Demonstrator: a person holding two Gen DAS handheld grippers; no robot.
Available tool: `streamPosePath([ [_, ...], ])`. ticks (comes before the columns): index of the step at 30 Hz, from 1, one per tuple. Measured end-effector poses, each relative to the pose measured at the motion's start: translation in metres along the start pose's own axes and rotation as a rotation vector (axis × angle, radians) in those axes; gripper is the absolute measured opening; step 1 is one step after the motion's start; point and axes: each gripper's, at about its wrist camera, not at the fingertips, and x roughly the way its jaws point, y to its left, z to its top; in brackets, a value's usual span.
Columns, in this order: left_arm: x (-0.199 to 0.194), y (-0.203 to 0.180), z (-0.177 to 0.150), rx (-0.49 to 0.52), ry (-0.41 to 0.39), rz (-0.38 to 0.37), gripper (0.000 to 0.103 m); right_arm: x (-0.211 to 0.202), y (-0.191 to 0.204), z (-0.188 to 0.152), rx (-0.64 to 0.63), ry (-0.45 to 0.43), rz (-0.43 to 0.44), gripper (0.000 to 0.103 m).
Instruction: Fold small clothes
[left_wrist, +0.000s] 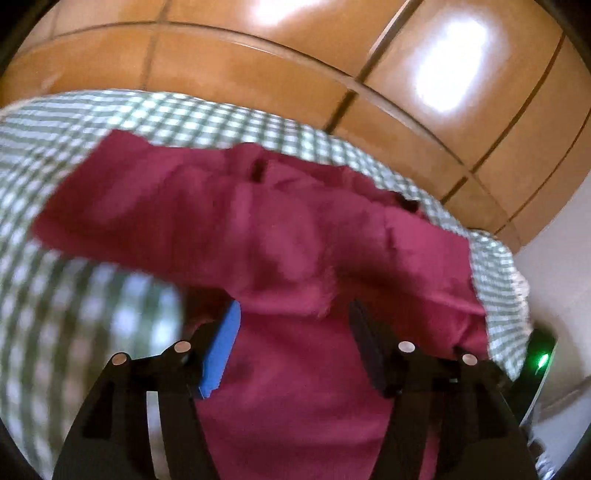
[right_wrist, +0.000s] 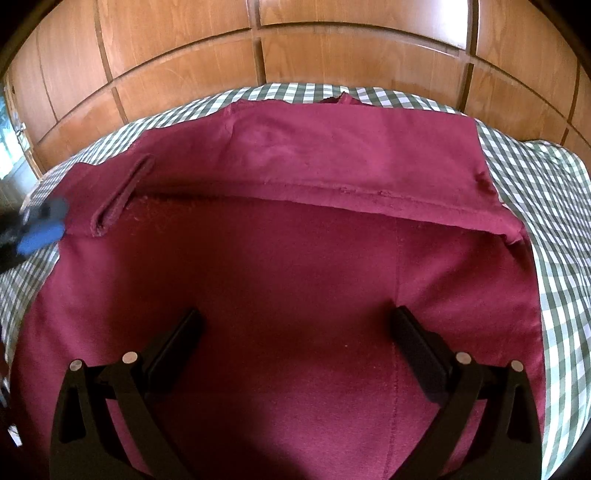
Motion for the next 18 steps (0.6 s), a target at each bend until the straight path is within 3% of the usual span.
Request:
streamPosePath([
  [2,-0.011,0.01,-0.014,-0.01,-0.019,0.051,0.06,-0.007,0.0,0.008,0.058,-0.006,0.062,0.09],
  [6,-0.023,0.031,-0.028,-0.044,-0.035,0.178,0.06,-0.01,0.027,0.038,0.126,0.001,0.294,0.081],
  [8,-0.027,0.043,-0.036,-0.092,-0.03,0.181,0.06,0.003,0.053,0.053,0.115,0.034,0.354,0.076],
  [12,-0.027,0.045,-0.044,-0.077,-0.04,0.189,0.06,0.037,0.103,0.074,0.064,0.102,0.357,0.068],
  [15,-0.026,0.046,-0.045,-0.077,-0.04,0.19,0.06,0.058,0.133,0.083,0.003,0.132,0.297,0.046],
  [17,-0.028,0.047,-0.044,-0.09,-0.04,0.181,0.06,0.059,0.146,0.088,-0.065,0.126,0.254,0.015],
  [18,-0.029,0.047,-0.042,-0.101,-0.041,0.18,0.06,0.054,0.148,0.09,-0.078,0.123,0.258,0.008],
])
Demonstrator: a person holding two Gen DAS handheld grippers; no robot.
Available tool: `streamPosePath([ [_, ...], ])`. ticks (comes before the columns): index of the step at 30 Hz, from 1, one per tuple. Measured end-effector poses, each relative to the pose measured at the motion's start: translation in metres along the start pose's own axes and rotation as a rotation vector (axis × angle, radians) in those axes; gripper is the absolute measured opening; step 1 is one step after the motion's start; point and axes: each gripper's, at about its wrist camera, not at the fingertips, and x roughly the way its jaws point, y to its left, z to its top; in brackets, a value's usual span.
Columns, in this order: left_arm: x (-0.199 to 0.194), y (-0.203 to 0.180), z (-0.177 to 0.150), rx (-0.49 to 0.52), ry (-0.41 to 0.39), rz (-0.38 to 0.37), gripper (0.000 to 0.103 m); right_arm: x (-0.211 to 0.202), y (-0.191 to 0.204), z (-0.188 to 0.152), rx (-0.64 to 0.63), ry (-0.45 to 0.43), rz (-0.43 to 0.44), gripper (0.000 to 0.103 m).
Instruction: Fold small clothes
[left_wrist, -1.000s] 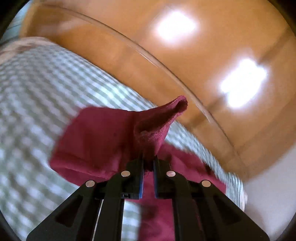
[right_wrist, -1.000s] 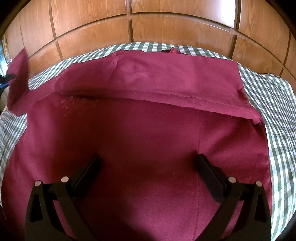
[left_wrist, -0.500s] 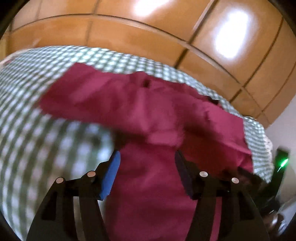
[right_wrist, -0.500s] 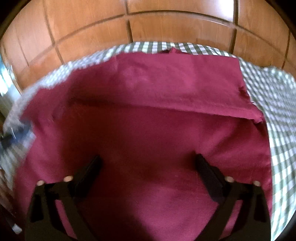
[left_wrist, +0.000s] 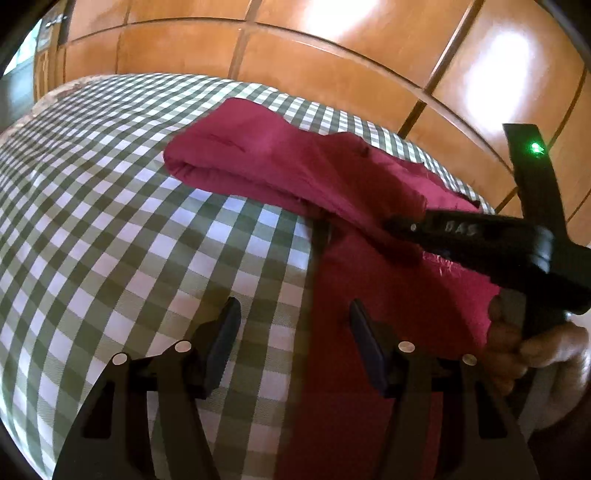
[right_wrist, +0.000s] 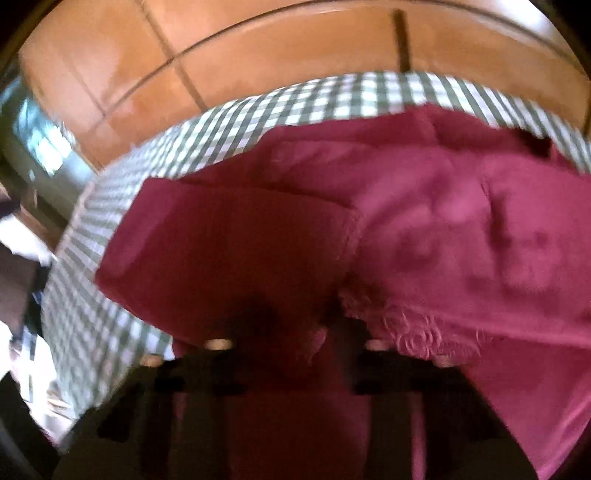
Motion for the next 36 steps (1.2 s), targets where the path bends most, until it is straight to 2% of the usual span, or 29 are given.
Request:
streamPosePath([
  [7,0.0,0.012,0.033,-0.089,-0.031,0.048,0.066,-0.093,-0.006,0.03,-0.046,-0.25,0.023,0.008],
  [9,0.005,0.009,0.044,-0.084,-0.035,0.068,0.074,-0.116,-0.013,0.036,-0.052,-0.301,0.011,0.008],
  [13,0.022,-0.006,0.069,-0.063,-0.032,0.085,0.074,-0.149,-0.037,0.044,-0.039,-0.38,-0.03,0.007],
  [18,0.057,-0.019,0.083,-0.026,0.021,0.184,0.074,-0.189,-0.093,0.037,0.029,-0.487,-0.142,0.007],
  [22,0.071,-0.015,0.078,-0.024,0.05,0.208,0.077,-0.19,-0.156,0.018,0.118,-0.478,-0.288,0.006],
  [23,0.072,-0.015,0.077,-0.02,0.049,0.208,0.077,-0.18,-0.179,0.009,0.162,-0.441,-0.324,0.005],
  [27,0.075,-0.02,0.069,0.011,0.053,0.23,0.077,-0.128,-0.235,-0.026,0.307,-0.272,-0.353,0.005],
  [29,0.074,-0.025,0.067,0.032,0.059,0.238,0.077,-0.102,-0.249,-0.043,0.35,-0.204,-0.359,0.005],
  [34,0.059,-0.028,0.061,0.061,0.061,0.22,0.076,-0.106,-0.248,-0.053,0.351,-0.233,-0.358,0.006],
  [36,0.043,-0.029,0.059,0.059,0.024,0.197,0.076,-0.115,-0.248,-0.056,0.352,-0.234,-0.364,0.012],
])
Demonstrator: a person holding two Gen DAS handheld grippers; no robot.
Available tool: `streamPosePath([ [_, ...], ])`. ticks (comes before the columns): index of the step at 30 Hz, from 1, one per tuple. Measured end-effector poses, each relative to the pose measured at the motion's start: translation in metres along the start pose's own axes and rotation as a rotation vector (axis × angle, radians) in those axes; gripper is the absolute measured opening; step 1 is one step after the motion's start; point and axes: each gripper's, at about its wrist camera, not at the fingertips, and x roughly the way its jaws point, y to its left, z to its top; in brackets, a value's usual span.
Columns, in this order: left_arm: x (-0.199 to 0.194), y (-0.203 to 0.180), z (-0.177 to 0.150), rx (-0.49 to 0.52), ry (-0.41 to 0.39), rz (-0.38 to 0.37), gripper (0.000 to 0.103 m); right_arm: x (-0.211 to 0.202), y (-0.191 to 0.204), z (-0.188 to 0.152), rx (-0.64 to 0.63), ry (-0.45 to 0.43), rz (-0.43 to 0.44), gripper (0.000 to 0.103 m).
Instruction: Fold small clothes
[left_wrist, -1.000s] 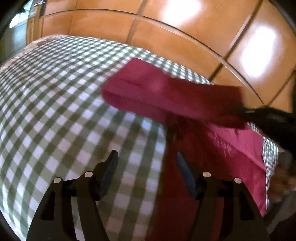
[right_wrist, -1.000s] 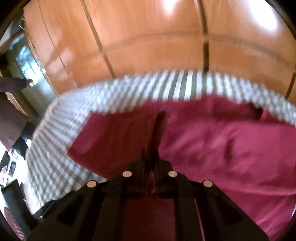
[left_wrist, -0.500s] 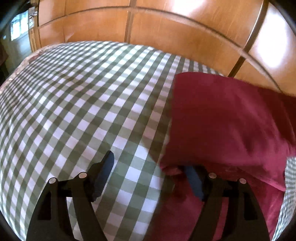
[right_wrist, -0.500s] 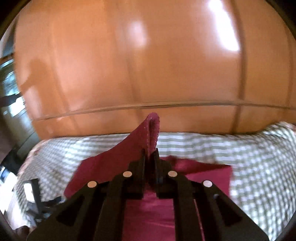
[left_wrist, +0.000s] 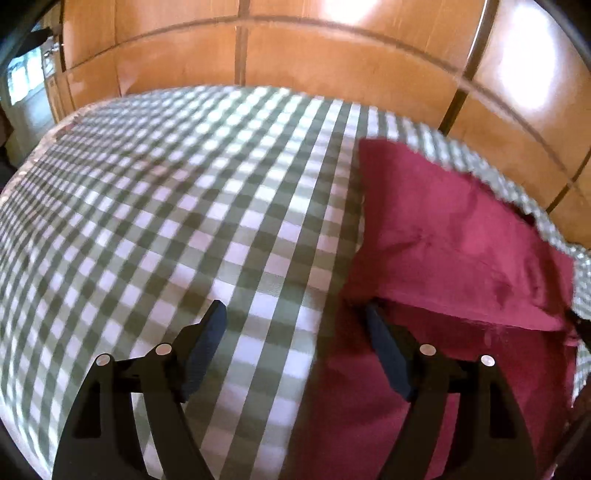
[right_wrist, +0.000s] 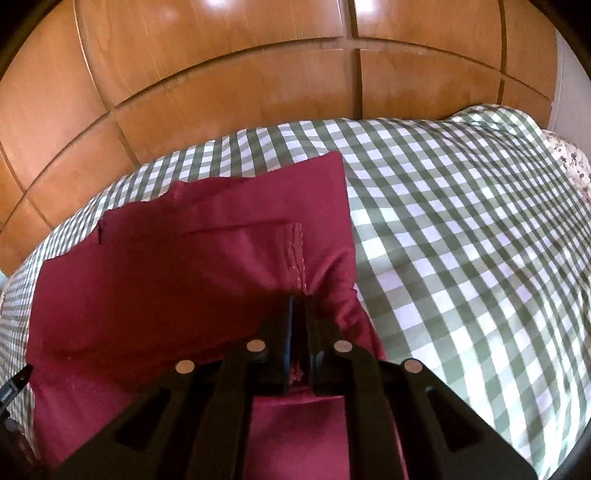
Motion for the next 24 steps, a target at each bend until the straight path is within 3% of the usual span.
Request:
streamPosePath([
  [2,-0.021,-0.001,0.0,0.007,-0.058,-0.045,0.076,-0.017,-0.009,0.003,0.023,-0.024,0.001,0.033],
  [5,-0.046,-0.01,0.006,0.048,-0.151,-0.112,0.076,-0.045,-0.007,0.008,0.047,-0.09,0.04,0.038],
  [8,-0.049,-0.029,0.023,0.085,-0.179,-0.177,0.076,-0.057,0.012,0.013,0.01,-0.116,0.09,0.04],
  [12,-0.035,-0.068,0.05,0.151,-0.182,-0.287,0.076,-0.035,0.053,0.02,-0.085,-0.079,0.113,0.045],
  [14,-0.024,-0.083,0.06,0.179,-0.184,-0.29,0.076,-0.017,0.059,0.022,-0.09,-0.055,0.093,0.048],
  [20,0.044,-0.104,0.084,0.175,-0.051,-0.265,0.065,0.032,0.057,0.022,-0.088,0.01,0.032,0.053],
  [24,0.089,-0.093,0.084,0.134,0.033,-0.205,0.059,0.042,0.06,0.008,-0.14,-0.054,0.018,0.057],
])
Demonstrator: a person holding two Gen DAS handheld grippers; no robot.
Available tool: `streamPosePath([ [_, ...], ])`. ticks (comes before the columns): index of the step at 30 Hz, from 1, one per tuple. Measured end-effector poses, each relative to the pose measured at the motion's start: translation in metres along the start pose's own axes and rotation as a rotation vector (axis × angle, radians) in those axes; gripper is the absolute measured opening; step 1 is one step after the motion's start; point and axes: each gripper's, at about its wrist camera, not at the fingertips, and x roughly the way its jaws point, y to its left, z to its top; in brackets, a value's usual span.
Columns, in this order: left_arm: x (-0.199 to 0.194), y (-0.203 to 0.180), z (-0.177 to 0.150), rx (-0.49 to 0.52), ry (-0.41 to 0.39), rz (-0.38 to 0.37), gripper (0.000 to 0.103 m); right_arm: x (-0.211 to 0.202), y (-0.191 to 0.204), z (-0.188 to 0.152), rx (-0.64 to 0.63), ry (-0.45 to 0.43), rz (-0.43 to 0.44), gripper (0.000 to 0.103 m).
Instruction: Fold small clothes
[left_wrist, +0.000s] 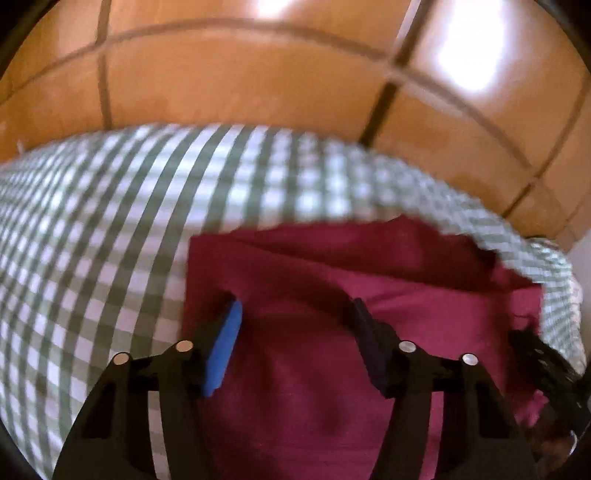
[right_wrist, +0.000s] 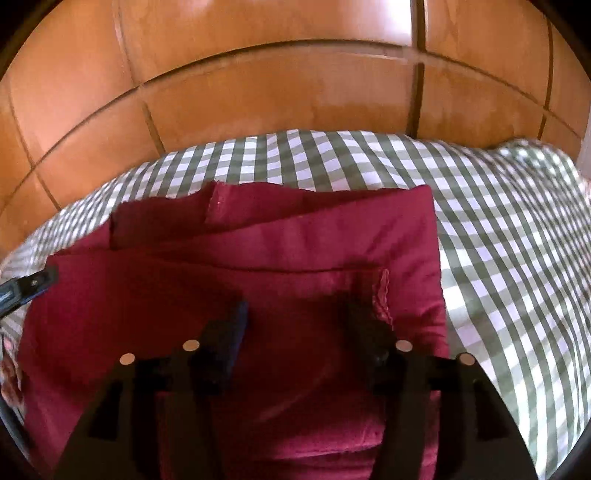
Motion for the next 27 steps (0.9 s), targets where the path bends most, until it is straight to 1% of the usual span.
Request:
streamPosePath([
  [2,0.002,0.001,-0.005,0.03,-0.042,0.003,0.059,0.001,0.001,-0.001,-0.004,-0.005,-0.006,0.058],
  [4,-0.002,-0.006,-0.007,0.07,-0.053,0.045,0.059,0.001,0.0,0.0,-0.005,-0.004,-0.008,0.058],
  [6,-0.012,-0.01,-0.009,0.063,-0.052,0.077,0.059,-0.002,0.0,0.002,-0.008,0.0,-0.012,0.059],
  [7,-0.021,-0.009,-0.011,0.054,-0.061,0.089,0.06,-0.006,0.001,0.003,-0.015,0.008,-0.019,0.061],
  [8,-0.034,-0.008,-0.015,0.049,-0.08,0.084,0.06,-0.011,0.003,0.004,-0.024,0.013,-0.024,0.07],
  [10,-0.054,-0.011,-0.026,0.066,-0.11,0.063,0.065,-0.026,0.008,0.002,-0.036,0.004,-0.02,0.082],
  [12,-0.073,-0.018,-0.048,0.102,-0.136,0.048,0.066,-0.045,0.014,-0.005,-0.056,-0.022,0.004,0.082],
  [14,-0.075,-0.024,-0.067,0.135,-0.109,0.038,0.066,-0.059,0.017,-0.016,-0.067,-0.034,0.02,0.083],
  [15,-0.067,-0.024,-0.077,0.148,-0.073,0.054,0.066,-0.062,0.019,-0.023,-0.068,-0.026,0.027,0.084],
  [16,-0.059,-0.023,-0.08,0.15,-0.046,0.071,0.066,-0.059,0.021,-0.029,-0.078,-0.007,0.018,0.085],
  [17,-0.047,-0.022,-0.084,0.147,-0.016,0.079,0.067,-0.049,0.023,-0.037,-0.098,0.023,-0.018,0.086],
  [18,-0.044,-0.023,-0.084,0.152,-0.027,0.083,0.068,-0.043,0.024,-0.043,-0.109,0.025,-0.024,0.086],
  [20,-0.043,-0.026,-0.081,0.157,-0.021,0.101,0.068,-0.04,0.021,-0.047,-0.099,0.005,-0.012,0.088],
  [23,-0.045,-0.026,-0.077,0.137,-0.011,0.104,0.068,-0.046,0.021,-0.044,-0.09,0.016,-0.017,0.088],
  [24,-0.051,-0.025,-0.078,0.126,-0.012,0.102,0.068,-0.05,0.021,-0.044,-0.091,0.015,-0.019,0.089],
  [25,-0.06,-0.024,-0.081,0.119,-0.02,0.103,0.07,-0.056,0.021,-0.046,-0.088,0.012,-0.016,0.089],
  [26,-0.068,-0.023,-0.085,0.116,-0.03,0.116,0.073,-0.062,0.02,-0.048,-0.077,0.01,-0.008,0.091],
  [27,-0.072,-0.02,-0.09,0.109,-0.038,0.13,0.08,-0.07,0.018,-0.052,-0.063,0.008,0.002,0.092],
])
